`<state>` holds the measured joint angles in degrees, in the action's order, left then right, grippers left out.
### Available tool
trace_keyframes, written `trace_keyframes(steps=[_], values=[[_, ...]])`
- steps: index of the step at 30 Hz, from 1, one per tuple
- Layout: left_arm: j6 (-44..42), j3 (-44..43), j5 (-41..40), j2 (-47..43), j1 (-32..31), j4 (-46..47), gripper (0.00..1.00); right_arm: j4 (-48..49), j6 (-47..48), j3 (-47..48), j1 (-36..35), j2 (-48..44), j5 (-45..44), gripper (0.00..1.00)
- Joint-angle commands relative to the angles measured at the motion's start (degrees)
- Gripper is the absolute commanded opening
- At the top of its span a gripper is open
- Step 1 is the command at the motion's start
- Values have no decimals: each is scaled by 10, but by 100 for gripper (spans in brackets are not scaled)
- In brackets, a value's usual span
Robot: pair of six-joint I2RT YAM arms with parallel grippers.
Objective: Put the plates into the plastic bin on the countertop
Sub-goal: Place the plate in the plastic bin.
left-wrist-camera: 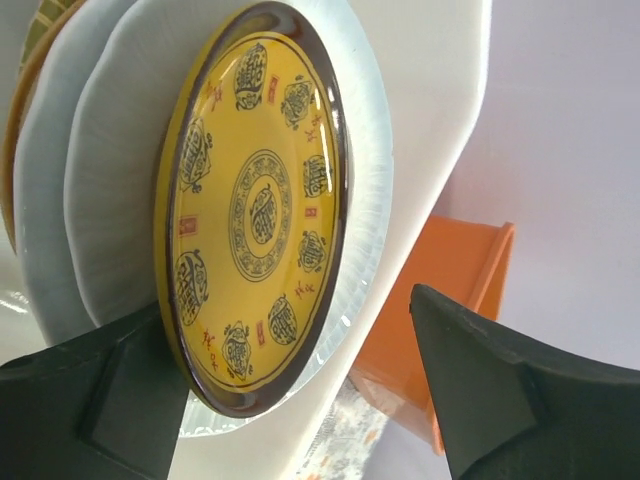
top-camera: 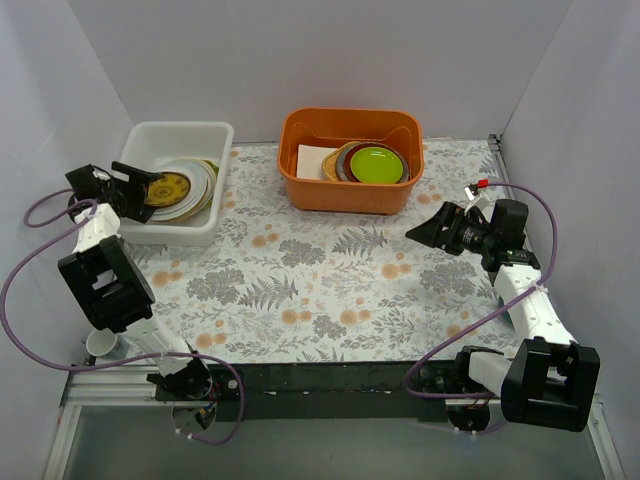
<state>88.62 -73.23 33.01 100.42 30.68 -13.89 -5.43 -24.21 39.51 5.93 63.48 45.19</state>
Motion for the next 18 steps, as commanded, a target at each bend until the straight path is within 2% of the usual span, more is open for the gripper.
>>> trace_keyframes(steps=[1,8,12,18], values=[[-85,-58,-55,5,-18,-116,84,27,-8,2,0,-9,13,97],[-135,-103,-91,20,-40,-199,85,31,-15,2,0,-17,18,97],[-169,-157,-149,35,-62,-252,87,27,-15,7,0,-20,20,97],[-208,-185,-208,43,-97,-311,87,32,-22,7,0,-21,25,97]])
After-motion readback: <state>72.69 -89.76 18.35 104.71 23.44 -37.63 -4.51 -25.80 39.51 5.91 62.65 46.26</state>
